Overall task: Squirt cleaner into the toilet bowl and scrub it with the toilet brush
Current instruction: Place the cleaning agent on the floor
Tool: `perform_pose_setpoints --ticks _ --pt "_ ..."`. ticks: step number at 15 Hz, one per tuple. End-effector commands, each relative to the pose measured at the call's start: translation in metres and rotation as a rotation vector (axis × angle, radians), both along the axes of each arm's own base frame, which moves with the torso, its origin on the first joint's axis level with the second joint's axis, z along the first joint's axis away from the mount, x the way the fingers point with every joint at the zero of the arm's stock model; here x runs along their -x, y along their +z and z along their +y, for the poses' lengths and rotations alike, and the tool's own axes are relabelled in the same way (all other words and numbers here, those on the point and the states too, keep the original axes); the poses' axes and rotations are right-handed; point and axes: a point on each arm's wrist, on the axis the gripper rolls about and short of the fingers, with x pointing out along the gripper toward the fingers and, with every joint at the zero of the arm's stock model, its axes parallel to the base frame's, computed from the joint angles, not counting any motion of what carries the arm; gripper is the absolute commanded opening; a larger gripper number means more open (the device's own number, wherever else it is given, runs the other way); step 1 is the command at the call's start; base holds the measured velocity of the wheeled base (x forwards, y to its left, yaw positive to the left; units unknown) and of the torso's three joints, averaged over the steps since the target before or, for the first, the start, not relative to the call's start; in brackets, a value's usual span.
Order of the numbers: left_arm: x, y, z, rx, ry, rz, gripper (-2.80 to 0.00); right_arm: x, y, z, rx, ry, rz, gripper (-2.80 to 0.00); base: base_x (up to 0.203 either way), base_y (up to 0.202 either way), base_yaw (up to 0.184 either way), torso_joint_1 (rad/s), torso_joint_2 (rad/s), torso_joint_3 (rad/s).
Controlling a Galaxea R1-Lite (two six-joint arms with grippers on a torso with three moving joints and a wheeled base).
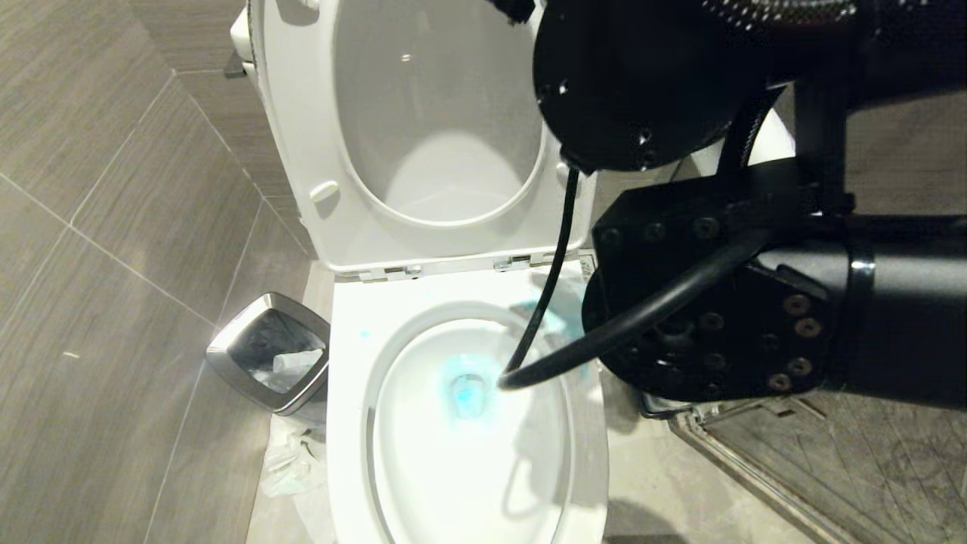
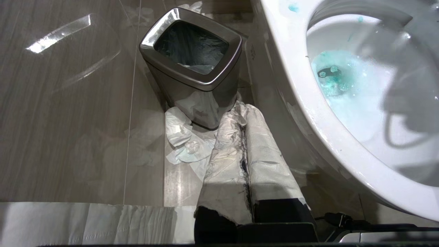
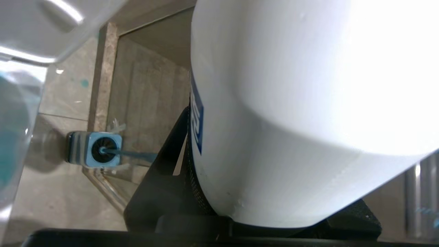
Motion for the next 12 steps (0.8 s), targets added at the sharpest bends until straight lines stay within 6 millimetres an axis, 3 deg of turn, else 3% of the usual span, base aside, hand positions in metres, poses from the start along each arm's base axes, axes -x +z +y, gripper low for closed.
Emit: perform_pose_setpoints --ticks 1,6,10,12 --pt "0.0 0.0 0.0 0.0 -0.001 -0.002 -2.8 0.001 0.013 -0.017 -0.058 -0.026 -0.026 -2.8 0.0 0.0 0.0 0.0 0.0 0.0" --pt "0.0 0.0 0.0 0.0 -0.001 0.0 -2.8 -0.025 0.025 -0.056 0.054 -0.149 -0.05 -2.8 0.0 0.0 0.0 0.0 0.0 0.0" --pt "0.0 0.0 0.0 0.0 -0.001 0.0 -2.8 -0.039 0.021 -0.072 0.457 -0.113 -0.036 -2.8 0.0 0.0 0.0 0.0 0.0 0.0" --pt "0.0 0.0 0.0 0.0 -0.001 0.0 -2.8 -0.047 0.019 -0.069 0.552 -0.014 -0.043 -2.8 0.0 0.0 0.0 0.0 0.0 0.0"
